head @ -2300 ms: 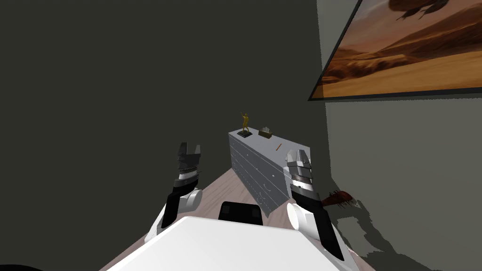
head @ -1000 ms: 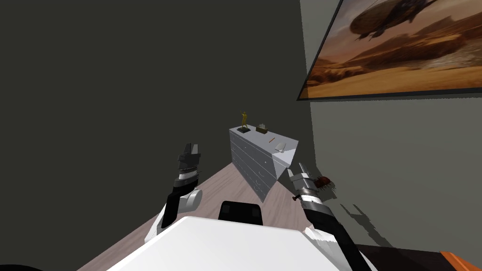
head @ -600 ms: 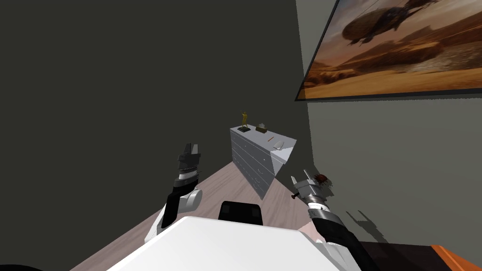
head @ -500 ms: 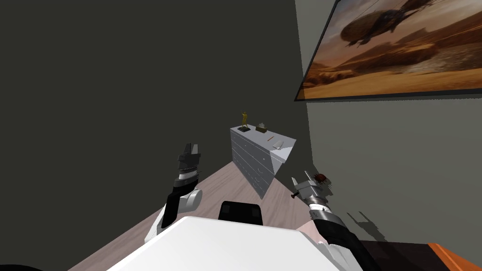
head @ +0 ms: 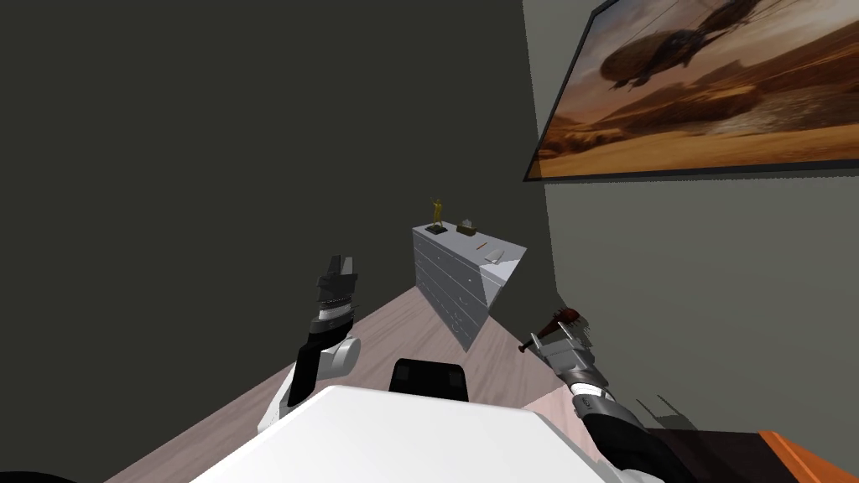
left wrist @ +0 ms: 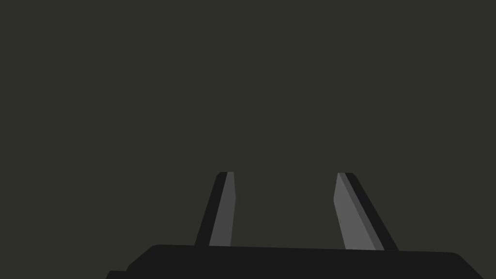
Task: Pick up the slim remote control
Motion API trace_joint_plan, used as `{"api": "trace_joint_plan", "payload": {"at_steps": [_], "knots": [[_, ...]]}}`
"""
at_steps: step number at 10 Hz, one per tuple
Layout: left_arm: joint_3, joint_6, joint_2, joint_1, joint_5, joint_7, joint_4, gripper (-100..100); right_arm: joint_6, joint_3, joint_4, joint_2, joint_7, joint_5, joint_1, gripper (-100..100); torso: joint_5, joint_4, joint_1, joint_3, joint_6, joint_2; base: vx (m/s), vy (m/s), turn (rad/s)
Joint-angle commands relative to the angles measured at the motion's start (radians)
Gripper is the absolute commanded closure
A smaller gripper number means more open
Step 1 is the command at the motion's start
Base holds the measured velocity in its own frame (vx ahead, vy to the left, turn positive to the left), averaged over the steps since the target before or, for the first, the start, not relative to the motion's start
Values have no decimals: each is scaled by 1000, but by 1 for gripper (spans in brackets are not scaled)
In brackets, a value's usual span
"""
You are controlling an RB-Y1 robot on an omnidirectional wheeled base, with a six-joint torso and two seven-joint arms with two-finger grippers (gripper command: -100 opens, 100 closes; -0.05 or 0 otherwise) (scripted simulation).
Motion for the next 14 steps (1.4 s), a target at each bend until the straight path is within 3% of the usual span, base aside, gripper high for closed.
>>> {"api": "trace_joint_plan", "payload": {"at_steps": [1,3,4,6,7,9,10,12,13,14], "knots": [[0,0,0,0,0,0,0,0,50,-40,21,-17,-50,-45,43,-100,0,0,0,0,0,0,-63,-22,78],[0,0,0,0,0,0,0,0,62,-40,21,-17,-93,-45,43,-100,0,0,0,0,0,0,-40,-9,21],[0,0,0,0,0,0,0,0,103,-83,32,-32,-130,-88,79,-100,0,0,1,-1,0,-1,-41,1,93],[0,0,0,0,0,0,0,0,125,-83,32,-32,-164,-88,79,-100,0,0,1,-1,0,-1,-28,-5,26],[0,0,0,0,0,0,0,0,176,-129,44,-48,-203,-132,115,-100,0,0,1,-1,0,-2,-26,-10,106],[0,0,0,0,0,0,0,0,191,-129,44,-48,-236,-132,115,-100,0,0,0,-1,0,-2,-19,-9,27],[0,0,0,0,0,0,0,0,236,-177,58,-65,-276,-179,150,-100,0,-1,1,-2,0,-3,-15,-4,114],[0,0,0,0,0,0,0,0,258,-178,58,-65,-309,-179,150,-100,0,-1,1,-2,0,-3,-11,-6,34],[0,0,0,0,0,0,0,0,303,-223,72,-81,-348,-223,184,-100,0,-1,1,-2,0,-3,-2,0,103],[0,0,0,0,0,0,0,0,323,-230,72,-81,-374,-227,184,-100,0,-1,1,-2,0,-4,-1,-6,87]]}}
